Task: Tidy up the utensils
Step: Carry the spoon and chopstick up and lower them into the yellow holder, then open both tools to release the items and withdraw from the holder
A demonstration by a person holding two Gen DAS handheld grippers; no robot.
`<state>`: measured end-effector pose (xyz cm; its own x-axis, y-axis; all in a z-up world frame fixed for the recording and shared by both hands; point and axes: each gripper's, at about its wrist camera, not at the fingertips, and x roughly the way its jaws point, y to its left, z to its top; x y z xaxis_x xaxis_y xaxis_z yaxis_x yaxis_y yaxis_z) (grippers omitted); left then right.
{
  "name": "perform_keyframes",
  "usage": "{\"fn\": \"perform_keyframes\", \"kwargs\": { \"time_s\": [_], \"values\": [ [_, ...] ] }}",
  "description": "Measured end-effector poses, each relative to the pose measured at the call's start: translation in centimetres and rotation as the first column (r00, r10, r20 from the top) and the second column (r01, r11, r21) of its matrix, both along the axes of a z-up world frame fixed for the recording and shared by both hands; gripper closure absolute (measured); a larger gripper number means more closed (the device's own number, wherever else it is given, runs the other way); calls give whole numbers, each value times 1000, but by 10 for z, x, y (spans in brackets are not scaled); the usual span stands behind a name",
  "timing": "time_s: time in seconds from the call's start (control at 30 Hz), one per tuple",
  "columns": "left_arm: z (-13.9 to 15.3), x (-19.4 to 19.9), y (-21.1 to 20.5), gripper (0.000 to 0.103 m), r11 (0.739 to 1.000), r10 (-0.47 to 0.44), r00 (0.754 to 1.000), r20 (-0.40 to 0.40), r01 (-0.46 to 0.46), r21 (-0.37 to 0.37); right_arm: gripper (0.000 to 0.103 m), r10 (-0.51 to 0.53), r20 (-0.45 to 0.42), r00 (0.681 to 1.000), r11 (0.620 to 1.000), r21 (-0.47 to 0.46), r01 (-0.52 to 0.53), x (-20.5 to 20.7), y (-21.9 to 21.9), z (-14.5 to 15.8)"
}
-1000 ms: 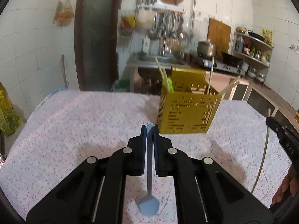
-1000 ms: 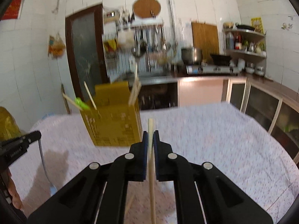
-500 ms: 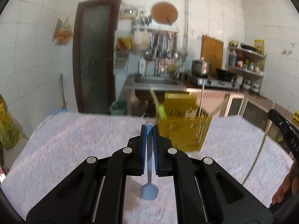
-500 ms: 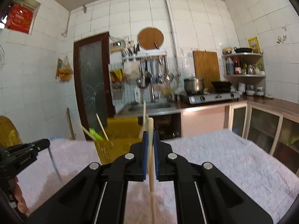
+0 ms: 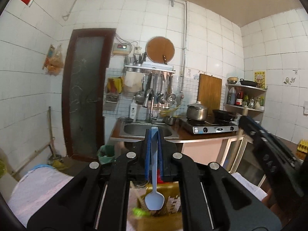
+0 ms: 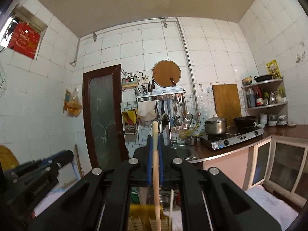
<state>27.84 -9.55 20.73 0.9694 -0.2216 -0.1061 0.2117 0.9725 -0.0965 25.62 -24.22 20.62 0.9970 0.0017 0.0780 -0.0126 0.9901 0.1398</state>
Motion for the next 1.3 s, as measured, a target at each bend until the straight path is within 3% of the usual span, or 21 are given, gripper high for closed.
{"fn": "perform_keyframes", "kwargs": {
  "time_s": [0.2, 0.33, 0.5, 0.53, 0.57, 0.6, 0.63, 0.67, 0.77, 0.97, 1.2, 1.3],
  "values": [
    [-58, 66, -22, 97, 997, -22, 997, -76, 28, 75, 97, 16, -76, 997, 1000, 4, -16, 48, -5, -50],
    [-97, 91, -16, 97, 996, -34, 986, -162, 46, 71, 97, 24, -156, 987, 1000, -15, -27, 64, -10, -88],
    [-101, 94, -2, 97, 996, -16, 979, -204, 32, 79, 96, 15, -255, 967, 998, -48, -28, 72, -11, -101],
    [-97, 92, 1, 94, 997, -8, 979, -202, 24, 77, 94, 4, -276, 961, 998, -59, -21, 71, -11, -100],
    [-91, 88, 6, 78, 997, 5, 979, -202, 10, 75, 87, -7, -296, 955, 998, -68, -13, 70, -12, -98],
    [-86, 84, 9, 64, 997, 12, 979, -203, 2, 72, 53, -16, -312, 950, 997, -71, -7, 67, -13, -97],
    [-78, 78, 16, 40, 998, 23, 980, -200, -11, 60, 25, -22, -320, 947, 998, -69, 0, 63, -15, -94],
    [-71, 70, 22, 27, 998, 35, 982, -186, -25, 52, 25, -34, -316, 948, 997, -72, 11, 57, -17, -90],
    [-55, 48, 37, 14, 996, 75, 980, -184, -64, 63, 25, -67, -342, 937, 995, -93, 37, 39, -21, -79],
    [-52, -1, 65, 5, 987, 141, 964, -223, -121, 103, 21, -103, -420, 902, 993, -95, 69, -10, -28, -79],
    [-103, -44, 80, 5, 982, 153, 929, -337, -105, 156, 21, -126, -550, 826, 990, -125, 68, -60, -21, -132],
    [-137, -55, 83, 5, 982, 154, 907, -392, -96, 165, 21, -124, -619, 775, 991, -114, 68, -73, -18, -165]
  ]
}}
